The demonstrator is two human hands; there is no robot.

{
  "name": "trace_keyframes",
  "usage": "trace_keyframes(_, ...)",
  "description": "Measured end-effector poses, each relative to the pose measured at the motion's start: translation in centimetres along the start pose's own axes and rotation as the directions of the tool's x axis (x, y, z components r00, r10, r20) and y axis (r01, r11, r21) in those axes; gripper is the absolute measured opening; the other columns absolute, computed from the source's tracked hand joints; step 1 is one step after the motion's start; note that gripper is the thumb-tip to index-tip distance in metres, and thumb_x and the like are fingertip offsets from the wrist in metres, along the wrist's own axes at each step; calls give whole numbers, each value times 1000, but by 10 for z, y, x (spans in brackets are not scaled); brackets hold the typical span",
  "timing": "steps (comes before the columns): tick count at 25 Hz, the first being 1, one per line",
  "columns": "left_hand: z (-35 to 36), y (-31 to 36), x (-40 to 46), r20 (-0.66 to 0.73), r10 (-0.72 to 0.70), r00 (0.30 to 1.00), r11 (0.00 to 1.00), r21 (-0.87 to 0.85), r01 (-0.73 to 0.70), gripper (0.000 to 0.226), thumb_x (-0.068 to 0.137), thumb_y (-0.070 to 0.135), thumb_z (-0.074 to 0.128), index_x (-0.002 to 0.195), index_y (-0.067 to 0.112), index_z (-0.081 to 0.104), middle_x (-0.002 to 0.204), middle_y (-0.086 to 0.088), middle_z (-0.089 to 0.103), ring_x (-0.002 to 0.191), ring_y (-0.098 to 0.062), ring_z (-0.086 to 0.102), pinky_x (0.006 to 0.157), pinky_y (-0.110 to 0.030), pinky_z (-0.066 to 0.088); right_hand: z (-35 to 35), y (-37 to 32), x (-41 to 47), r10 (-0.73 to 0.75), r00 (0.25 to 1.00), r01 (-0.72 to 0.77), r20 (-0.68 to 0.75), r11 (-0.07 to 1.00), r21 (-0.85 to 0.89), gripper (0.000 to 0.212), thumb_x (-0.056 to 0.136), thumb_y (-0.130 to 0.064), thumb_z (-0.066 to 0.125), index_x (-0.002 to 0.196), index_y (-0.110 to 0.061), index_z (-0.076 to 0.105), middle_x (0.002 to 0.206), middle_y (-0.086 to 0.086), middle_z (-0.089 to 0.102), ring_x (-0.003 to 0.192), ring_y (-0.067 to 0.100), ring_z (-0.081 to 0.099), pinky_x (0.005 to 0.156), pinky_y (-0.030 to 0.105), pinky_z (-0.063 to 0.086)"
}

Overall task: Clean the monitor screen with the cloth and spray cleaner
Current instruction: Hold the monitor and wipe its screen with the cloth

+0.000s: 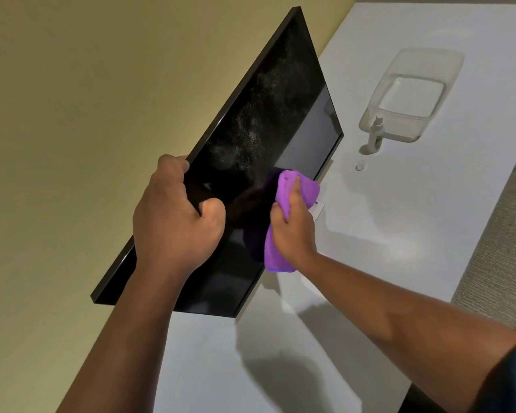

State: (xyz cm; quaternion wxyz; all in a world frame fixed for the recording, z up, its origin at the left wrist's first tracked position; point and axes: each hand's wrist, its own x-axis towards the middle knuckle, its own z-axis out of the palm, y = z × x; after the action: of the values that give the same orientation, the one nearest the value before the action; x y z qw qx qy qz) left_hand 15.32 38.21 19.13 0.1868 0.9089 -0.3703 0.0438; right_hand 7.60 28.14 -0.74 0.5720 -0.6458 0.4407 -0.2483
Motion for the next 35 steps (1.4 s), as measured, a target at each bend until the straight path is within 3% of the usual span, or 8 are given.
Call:
trace_keyframes(4,-1,1,0,9,-19,1000,1000,-15,19,57,73,34,52,128,19,46,99,-8,67,66,-19,53,63,-31,39,15,6,-43,-271,949,269,162,962,38,73,101,-23,44,162,-33,5,77,-6,47,68,6,56,51,15,40)
trace_keyframes(10,1,0,-1,0,18,1000,1000,25,-18,57,71,31,54,126,19,45,101,-8,68,71,-18,52,57,-23,32,3,6,-1,58,998,-58,-7,997,47,70,104,-25,45,164,-28,9,104,4,63,83,17,62,70,28,53)
trace_keyframes(13,1,0,0,-2,8,1000,1000,18,-8,57,71,31,54,126,18,45,106,-7,69,79,-23,59,66,-29,38,24,-22,-16,-151,988,153,-29,973,175,79,95,-32,46,162,-36,6,82,-18,52,72,3,60,57,8,41)
trace_keyframes(16,0,1,-2,-3,16,1000,1000,10,-16,56,71,31,54,126,20,43,104,-5,68,80,-24,61,68,-31,39,17,10,-49,-263,954,257,146,965,62,80,93,-23,43,161,-43,5,70,-7,48,62,8,55,48,12,36)
trace_keyframes(21,3,0,-1,-30,31,999,999,33,-30,56,71,33,54,124,20,43,97,1,62,71,-19,54,58,-25,32,-11,16,11,201,980,-201,-4,979,29,70,99,-23,58,157,-33,20,115,4,58,81,15,60,56,15,45)
trace_keyframes(27,2,0,-1,-26,17,1000,1000,14,-16,57,70,34,53,125,20,43,104,-4,68,79,-23,59,68,-30,37,16,-7,-34,-171,982,162,86,981,103,70,97,-30,48,156,-40,12,85,-19,54,75,3,63,52,11,45)
trace_keyframes(31,2,1,-3,0,62,998,997,47,-62,73,71,31,52,143,26,42,118,-5,71,94,-28,67,73,-30,45,-5,35,-24,84,990,-73,114,993,-93,67,107,-19,44,163,-29,8,111,9,63,71,7,58,54,7,43)
trace_keyframes(35,4,1,-3,-16,77,997,995,71,-75,82,73,29,53,154,29,40,156,6,50,131,-21,58,96,-31,43,5,6,10,126,992,-124,-16,987,103,70,104,-21,45,162,-34,8,120,14,60,94,17,64,66,23,57)
